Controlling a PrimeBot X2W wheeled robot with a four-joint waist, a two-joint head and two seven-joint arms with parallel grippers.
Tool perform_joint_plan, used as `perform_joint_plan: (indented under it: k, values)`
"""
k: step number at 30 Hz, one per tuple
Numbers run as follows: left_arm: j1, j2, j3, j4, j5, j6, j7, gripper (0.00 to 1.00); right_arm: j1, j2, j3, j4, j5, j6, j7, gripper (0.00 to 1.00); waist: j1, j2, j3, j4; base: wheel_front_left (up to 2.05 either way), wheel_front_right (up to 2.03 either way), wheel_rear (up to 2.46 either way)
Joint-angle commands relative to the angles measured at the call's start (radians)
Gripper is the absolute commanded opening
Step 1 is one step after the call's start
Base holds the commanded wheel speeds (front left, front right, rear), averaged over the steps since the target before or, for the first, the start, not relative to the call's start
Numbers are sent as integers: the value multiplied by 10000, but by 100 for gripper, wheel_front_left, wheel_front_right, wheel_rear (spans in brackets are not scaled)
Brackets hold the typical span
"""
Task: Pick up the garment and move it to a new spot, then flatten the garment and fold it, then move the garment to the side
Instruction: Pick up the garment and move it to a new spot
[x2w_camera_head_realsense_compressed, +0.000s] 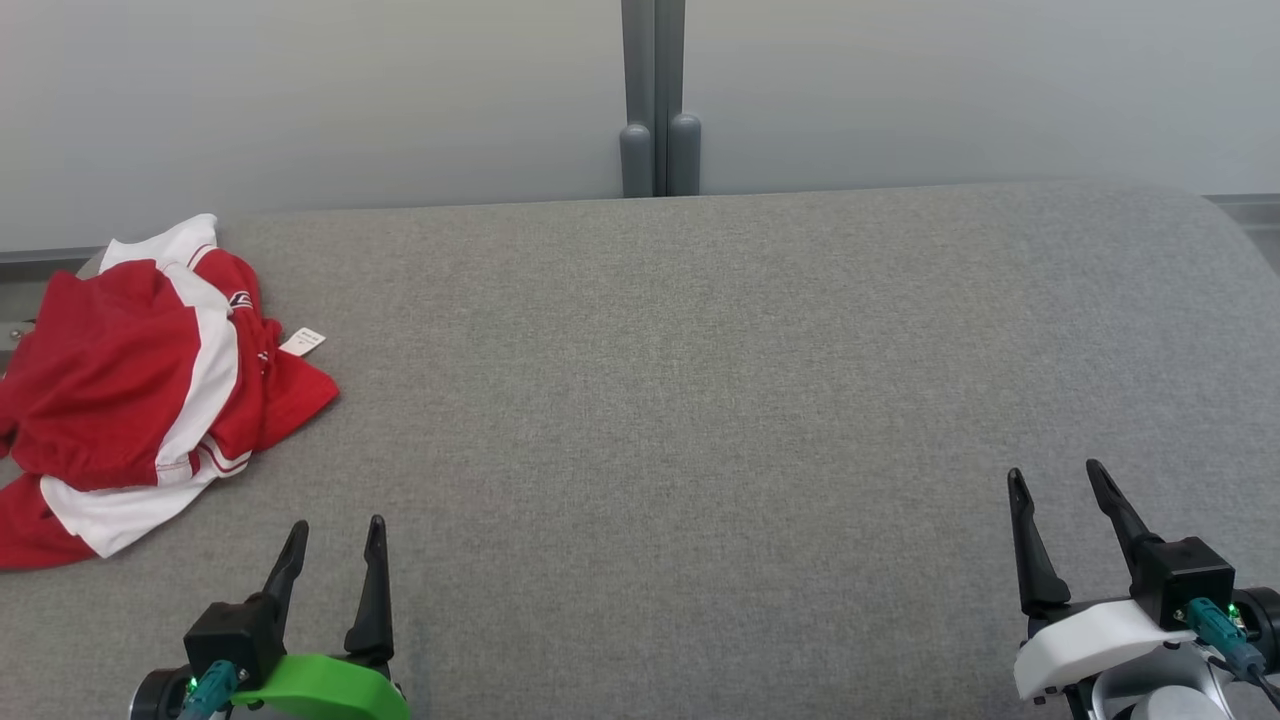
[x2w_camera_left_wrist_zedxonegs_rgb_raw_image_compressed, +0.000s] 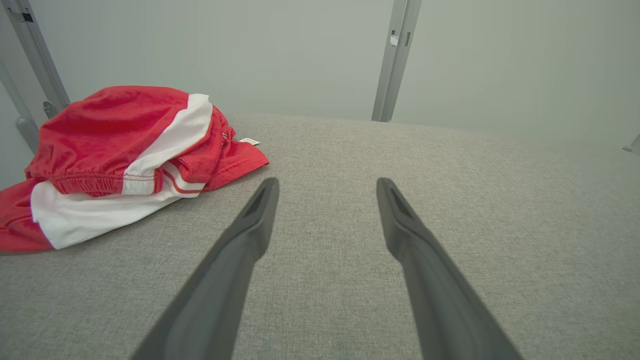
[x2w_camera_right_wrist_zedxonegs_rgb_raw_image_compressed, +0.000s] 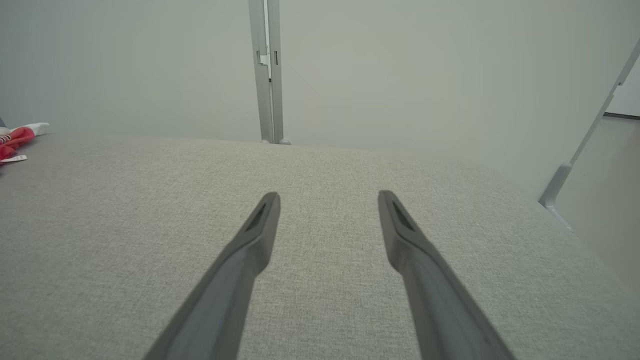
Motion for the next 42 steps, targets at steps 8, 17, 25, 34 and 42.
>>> perform_joint_plan:
  k: [8, 17, 25, 34, 42]
  values:
    - [-57, 42, -64, -33, -35, 6, -7, 100, 23, 8, 91, -21, 101, 1, -36, 100, 0, 0, -27, 243, 0, 0, 0]
    - [187, 107, 59, -99, -3, 6, -5, 100, 203, 100, 262, -21, 170, -1, -36, 100, 0, 0, -251, 1523, 0, 0, 0]
    - [404, 152, 337, -162, 28, 6, -5, 100, 56, 169, 651, 110, 203, -1, -34, 100, 0, 0, -344, 2952, 0, 0, 0]
    - [602, 88, 749, -321, -30, 6, -5, 100, -241, 139, 1087, 145, 203, -3, -34, 100, 0, 0, -151, 3251, 0, 0, 0]
    - [-1285, -75, 861, 134, -454, 115, 4, 100, -892, -442, 1201, -275, 153, -1, -36, 100, 0, 0, 1429, 2996, 0, 0, 0]
